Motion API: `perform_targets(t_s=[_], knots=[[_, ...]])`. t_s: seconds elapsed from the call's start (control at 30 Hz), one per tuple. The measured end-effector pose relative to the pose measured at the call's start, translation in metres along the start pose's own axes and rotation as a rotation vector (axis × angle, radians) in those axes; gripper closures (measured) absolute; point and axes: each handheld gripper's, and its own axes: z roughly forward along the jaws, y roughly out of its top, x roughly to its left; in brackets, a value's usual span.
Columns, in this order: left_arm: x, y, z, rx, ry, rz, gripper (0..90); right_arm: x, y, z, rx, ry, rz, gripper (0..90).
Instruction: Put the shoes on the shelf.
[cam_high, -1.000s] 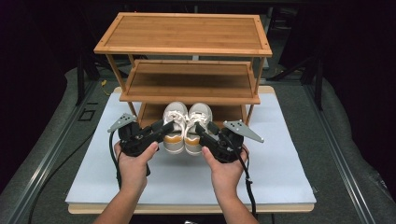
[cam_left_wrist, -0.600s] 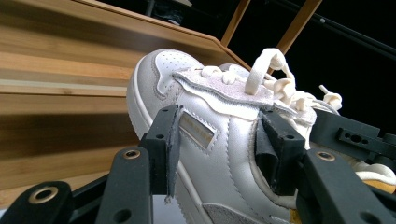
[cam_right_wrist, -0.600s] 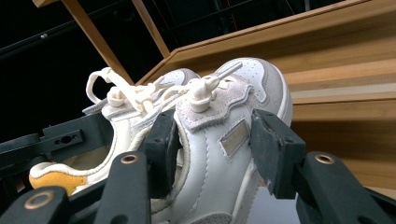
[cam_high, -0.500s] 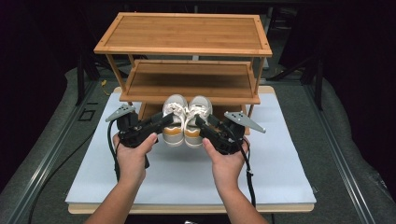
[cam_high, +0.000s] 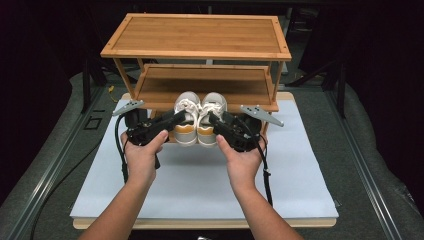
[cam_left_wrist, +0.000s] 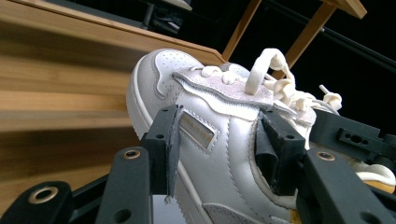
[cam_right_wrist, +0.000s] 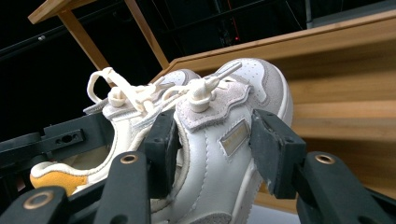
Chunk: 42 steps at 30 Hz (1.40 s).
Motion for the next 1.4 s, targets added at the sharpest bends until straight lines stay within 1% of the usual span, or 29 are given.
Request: perform_targets(t_s=[0.07,0.1,0.13,0.17,0.27,0.37,0.4,0.43,0.47,0.5,0.53,0.57,0.6,0.63,0.67,0.7,0.8,0.83,0.87,0.97,1.0,1.13,1.17,1.2,1.23,1.27,1.3,1.4], knots=[[0.000,0.004,0.001,-0.001,0.002,0.002,53.5,0.000,0.003,0.002,-0.005,-0.002,-0.006,52.6],[0.000,0.006,0.001,0.000,0.003,0.003,53.5,0.000,0.005,0.002,0.009,0.006,-0.002,52.6],[-0.001,0.009,0.001,0.000,0.004,0.005,53.5,0.000,0.006,0.004,-0.004,0.007,0.003,52.6],[-0.001,0.011,0.002,0.001,0.004,0.009,53.5,0.000,0.008,0.004,0.001,0.007,0.005,52.6],[-0.001,0.017,0.004,-0.005,0.008,0.018,53.5,0.000,0.012,0.006,-0.007,0.013,0.014,52.7],[0.001,0.019,0.009,-0.005,0.011,0.018,53.6,-0.001,0.017,0.011,-0.016,0.006,0.003,52.6],[0.002,0.020,0.012,-0.001,0.009,0.013,53.6,-0.003,0.019,0.012,-0.004,0.002,0.007,52.6],[0.005,0.022,0.015,0.003,0.007,0.004,53.6,-0.005,0.020,0.015,-0.010,0.005,0.016,52.6],[0.007,0.023,0.017,0.005,0.003,-0.002,53.6,-0.006,0.022,0.018,0.001,0.001,0.018,52.6],[0.009,0.024,0.020,0.005,0.003,-0.008,53.6,-0.008,0.022,0.020,-0.009,0.002,0.024,52.6],[0.010,0.025,0.021,0.008,0.005,-0.009,53.5,-0.010,0.022,0.022,0.000,0.002,0.039,52.6],[0.010,0.025,0.024,0.011,0.009,-0.011,53.5,-0.011,0.023,0.023,0.023,0.003,0.043,52.6],[0.011,0.026,0.027,0.017,0.015,-0.006,53.6,-0.013,0.023,0.026,0.012,0.001,0.055,52.5],[0.012,0.027,0.028,0.019,0.018,0.000,53.6,-0.014,0.024,0.029,0.014,0.002,0.061,52.5],[0.013,0.028,0.030,0.021,0.018,0.003,53.6,-0.016,0.024,0.031,0.016,-0.001,0.063,52.5],[0.014,0.029,0.032,0.023,0.019,-0.002,53.6,-0.017,0.025,0.033,0.012,-0.005,0.062,52.5],[0.020,0.033,0.040,0.025,0.019,-0.010,53.6,-0.019,0.028,0.038,0.025,-0.006,0.058,52.6],[0.021,0.035,0.042,0.027,0.020,-0.005,53.6,-0.020,0.030,0.043,0.029,-0.008,0.046,52.6],[0.022,0.036,0.044,0.029,0.023,-0.005,53.6,-0.020,0.031,0.045,0.025,-0.016,0.042,52.7],[0.026,0.039,0.052,0.027,0.027,0.002,53.5,-0.024,0.033,0.052,0.023,-0.018,0.037,52.7],[0.029,0.039,0.056,0.025,0.028,-0.015,53.5,-0.027,0.033,0.055,0.021,-0.017,0.037,52.7],[0.038,0.042,0.065,0.033,0.027,-0.029,53.5,-0.035,0.034,0.069,0.020,-0.010,0.060,52.8],[0.040,0.043,0.067,0.032,0.027,-0.027,53.5,-0.036,0.034,0.071,0.024,-0.010,0.064,52.8],[0.042,0.043,0.068,0.035,0.026,-0.030,53.5,-0.038,0.034,0.073,0.034,-0.007,0.061,52.8],[0.044,0.043,0.070,0.033,0.023,-0.039,53.5,-0.039,0.035,0.076,0.029,-0.013,0.064,52.7],[0.046,0.044,0.073,0.035,0.022,-0.037,53.5,-0.040,0.036,0.078,0.026,-0.010,0.067,52.7],[0.048,0.044,0.075,0.038,0.018,-0.048,53.6,-0.041,0.037,0.080,0.028,-0.013,0.065,52.7],[0.051,0.043,0.080,0.035,0.030,-0.047,53.6,-0.044,0.039,0.087,0.032,-0.015,0.058,52.6]])
